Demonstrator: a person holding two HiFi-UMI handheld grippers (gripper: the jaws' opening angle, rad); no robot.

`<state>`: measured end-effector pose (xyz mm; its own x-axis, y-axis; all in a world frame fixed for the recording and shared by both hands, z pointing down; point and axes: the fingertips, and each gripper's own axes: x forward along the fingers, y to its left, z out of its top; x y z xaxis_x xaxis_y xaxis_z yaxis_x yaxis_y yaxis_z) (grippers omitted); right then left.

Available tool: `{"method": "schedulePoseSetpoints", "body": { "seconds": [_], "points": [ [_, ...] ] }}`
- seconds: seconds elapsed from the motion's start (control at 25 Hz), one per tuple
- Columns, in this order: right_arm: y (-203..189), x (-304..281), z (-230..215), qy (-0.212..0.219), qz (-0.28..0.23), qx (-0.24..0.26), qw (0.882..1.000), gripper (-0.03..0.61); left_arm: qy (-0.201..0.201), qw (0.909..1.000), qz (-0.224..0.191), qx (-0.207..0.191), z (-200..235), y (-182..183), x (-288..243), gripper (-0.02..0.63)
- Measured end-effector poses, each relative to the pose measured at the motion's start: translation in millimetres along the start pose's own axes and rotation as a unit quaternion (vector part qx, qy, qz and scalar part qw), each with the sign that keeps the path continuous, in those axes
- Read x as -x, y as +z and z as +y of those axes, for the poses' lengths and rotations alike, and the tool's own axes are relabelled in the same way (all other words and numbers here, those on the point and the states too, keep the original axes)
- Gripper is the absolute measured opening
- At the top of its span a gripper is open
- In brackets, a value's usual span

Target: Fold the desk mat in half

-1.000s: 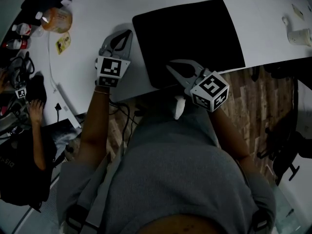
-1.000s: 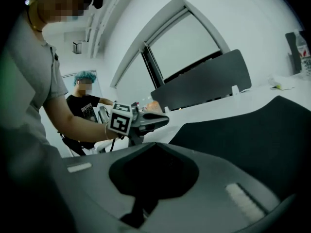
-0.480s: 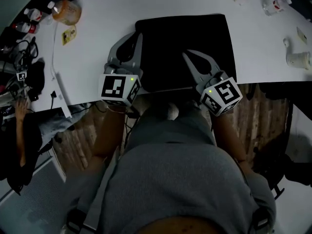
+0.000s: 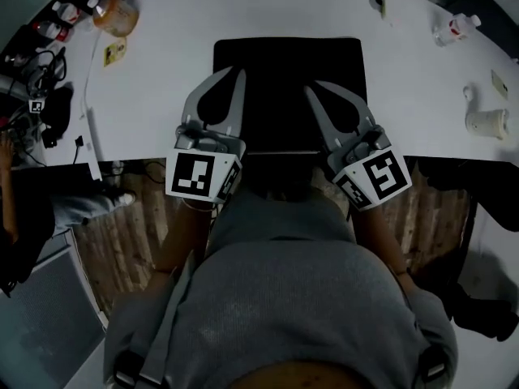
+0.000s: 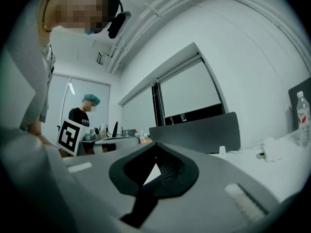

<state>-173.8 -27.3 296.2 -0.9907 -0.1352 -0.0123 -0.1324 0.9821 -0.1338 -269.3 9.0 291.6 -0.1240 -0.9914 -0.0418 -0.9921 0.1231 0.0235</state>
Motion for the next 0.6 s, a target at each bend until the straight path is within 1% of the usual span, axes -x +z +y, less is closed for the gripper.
{"method": "schedulePoseSetpoints", "body": {
  "seconds": [0.12, 0.2, 0.28, 0.4, 0.52, 0.6],
  "points": [
    [7.5, 12.4, -6.5, 0.007, -0.005, 0.003, 1.000, 0.002, 0.005, 0.9997, 0.010, -0.021, -19.5, -2.3, 0.7, 0.000],
    [11.2, 20.0, -9.7, 0.013, -0.008, 0.002, 1.000, 0.002, 0.009, 0.9995, 0.018, -0.025, -30.3, -5.0, 1.2, 0.000],
    [13.2, 26.4, -11.8, 0.020, -0.011, 0.004, 1.000, 0.002, 0.017, 0.9994, 0.014, -0.026, -38.0, -2.4, 0.1, 0.000],
    [14.6, 34.5, -13.5, 0.031, -0.014, 0.008, 0.999, 0.002, 0.026, 0.9993, -0.006, -0.027, -48.0, 4.8, -2.0, 0.000],
    [13.6, 40.0, -15.3, 0.045, -0.014, 0.010, 0.999, 0.002, 0.035, 0.9990, -0.001, -0.026, -55.4, 1.9, -1.9, 0.001],
    [13.5, 42.1, -17.5, 0.052, -0.013, 0.010, 0.999, 0.002, 0.038, 0.9988, -0.010, -0.030, -59.4, 5.8, -4.9, 0.000]
  ]
}}
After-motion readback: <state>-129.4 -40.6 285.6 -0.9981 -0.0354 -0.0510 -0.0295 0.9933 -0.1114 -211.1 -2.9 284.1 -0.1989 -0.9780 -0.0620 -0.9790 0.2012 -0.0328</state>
